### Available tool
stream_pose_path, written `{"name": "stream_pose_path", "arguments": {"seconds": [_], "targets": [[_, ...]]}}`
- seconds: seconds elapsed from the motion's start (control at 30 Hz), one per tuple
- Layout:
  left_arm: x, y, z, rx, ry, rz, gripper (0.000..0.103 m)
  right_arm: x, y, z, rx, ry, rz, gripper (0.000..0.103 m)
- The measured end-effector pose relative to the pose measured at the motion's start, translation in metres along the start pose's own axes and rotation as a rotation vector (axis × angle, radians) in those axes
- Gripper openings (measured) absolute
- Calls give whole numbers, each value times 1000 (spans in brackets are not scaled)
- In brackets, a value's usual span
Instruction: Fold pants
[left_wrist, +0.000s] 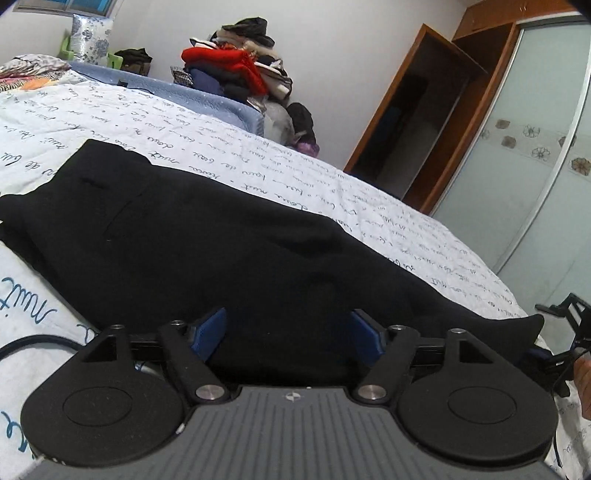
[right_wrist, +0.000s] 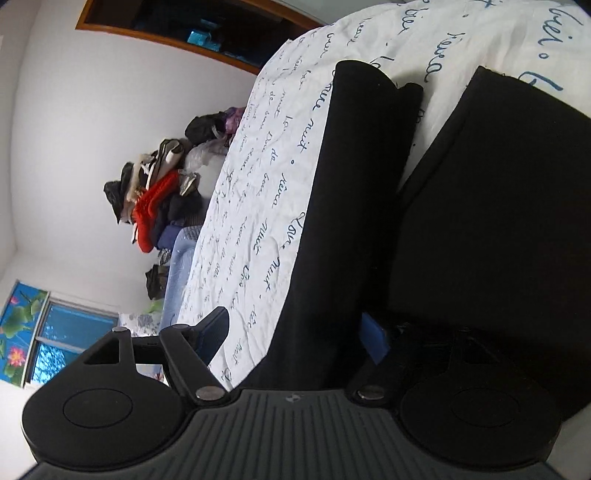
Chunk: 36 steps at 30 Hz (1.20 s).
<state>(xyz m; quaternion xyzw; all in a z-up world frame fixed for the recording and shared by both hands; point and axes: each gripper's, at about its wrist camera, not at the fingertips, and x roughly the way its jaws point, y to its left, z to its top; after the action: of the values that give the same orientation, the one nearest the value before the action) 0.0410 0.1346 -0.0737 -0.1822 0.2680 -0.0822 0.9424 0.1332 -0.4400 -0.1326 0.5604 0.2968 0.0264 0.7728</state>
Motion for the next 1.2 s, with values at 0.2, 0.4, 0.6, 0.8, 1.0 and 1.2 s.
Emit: {"name": "stream_pose_path", "arguments": {"seconds": [0.2, 0.4, 0.6, 0.8, 1.0, 1.2], "targets": [[5, -10, -5, 67, 20, -11, 96, -5, -16, 4, 24, -43, 35, 12], [8, -9, -6, 62, 24, -20, 99, 4, -31, 8, 112, -17, 100, 14], [9, -11, -5, 67, 27, -20, 100, 22, -30, 12, 139, -18, 123, 13], [8, -8, -4, 56, 24, -29, 100, -26, -11, 12, 88, -143, 217, 7], [8, -2, -1, 20, 22, -57, 100, -75, -59, -10, 123, -202, -17, 6], [-6, -31, 14, 60, 18, -81, 93, -83, -74, -3, 199, -250, 54, 9]]}}
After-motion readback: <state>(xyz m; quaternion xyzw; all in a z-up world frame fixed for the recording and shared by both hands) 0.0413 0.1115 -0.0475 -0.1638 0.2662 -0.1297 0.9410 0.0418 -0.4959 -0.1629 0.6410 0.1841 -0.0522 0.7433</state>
